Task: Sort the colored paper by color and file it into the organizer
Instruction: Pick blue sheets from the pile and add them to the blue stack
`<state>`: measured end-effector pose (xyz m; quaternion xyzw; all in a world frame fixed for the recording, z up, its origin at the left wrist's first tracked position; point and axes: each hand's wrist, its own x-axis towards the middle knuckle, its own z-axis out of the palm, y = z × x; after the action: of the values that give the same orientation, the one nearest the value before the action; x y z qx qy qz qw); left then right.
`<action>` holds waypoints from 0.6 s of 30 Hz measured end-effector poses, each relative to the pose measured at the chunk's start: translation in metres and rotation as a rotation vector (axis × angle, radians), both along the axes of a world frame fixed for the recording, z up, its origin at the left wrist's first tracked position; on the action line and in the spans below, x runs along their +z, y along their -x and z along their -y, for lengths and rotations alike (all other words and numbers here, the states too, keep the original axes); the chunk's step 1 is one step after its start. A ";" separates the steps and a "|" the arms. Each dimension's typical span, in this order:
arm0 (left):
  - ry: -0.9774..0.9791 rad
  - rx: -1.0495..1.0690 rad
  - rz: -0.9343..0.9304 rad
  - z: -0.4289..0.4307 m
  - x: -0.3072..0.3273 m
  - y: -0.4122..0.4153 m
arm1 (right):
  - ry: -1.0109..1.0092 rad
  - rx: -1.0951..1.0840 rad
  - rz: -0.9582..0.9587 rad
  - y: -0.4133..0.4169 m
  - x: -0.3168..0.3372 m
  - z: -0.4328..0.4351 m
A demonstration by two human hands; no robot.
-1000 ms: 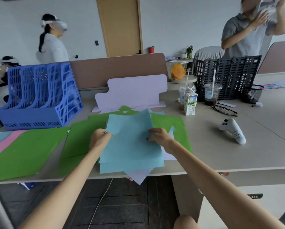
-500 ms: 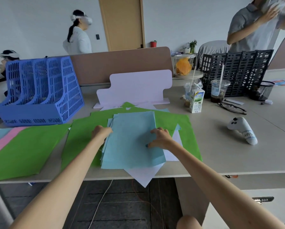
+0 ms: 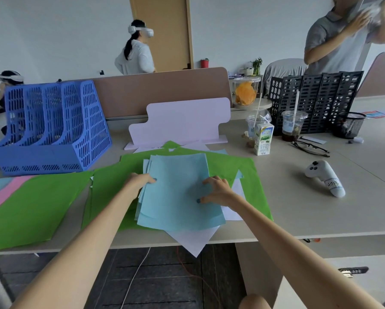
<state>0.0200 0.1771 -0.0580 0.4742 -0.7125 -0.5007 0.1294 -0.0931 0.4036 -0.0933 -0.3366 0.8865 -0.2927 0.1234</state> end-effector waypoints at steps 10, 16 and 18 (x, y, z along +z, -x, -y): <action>0.021 -0.144 -0.125 -0.016 -0.010 -0.008 | 0.076 -0.053 0.005 0.002 -0.001 0.004; 0.067 -0.218 -0.409 -0.029 0.010 -0.021 | 0.453 -0.255 0.318 0.006 0.005 0.002; 0.080 -0.190 -0.472 -0.034 0.020 -0.023 | 0.640 -0.324 0.593 0.010 0.011 0.002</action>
<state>0.0425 0.2109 -0.0378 0.2696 -0.7232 -0.5790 0.2627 -0.1026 0.4015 -0.0824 -0.1167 0.7191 -0.6507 0.2140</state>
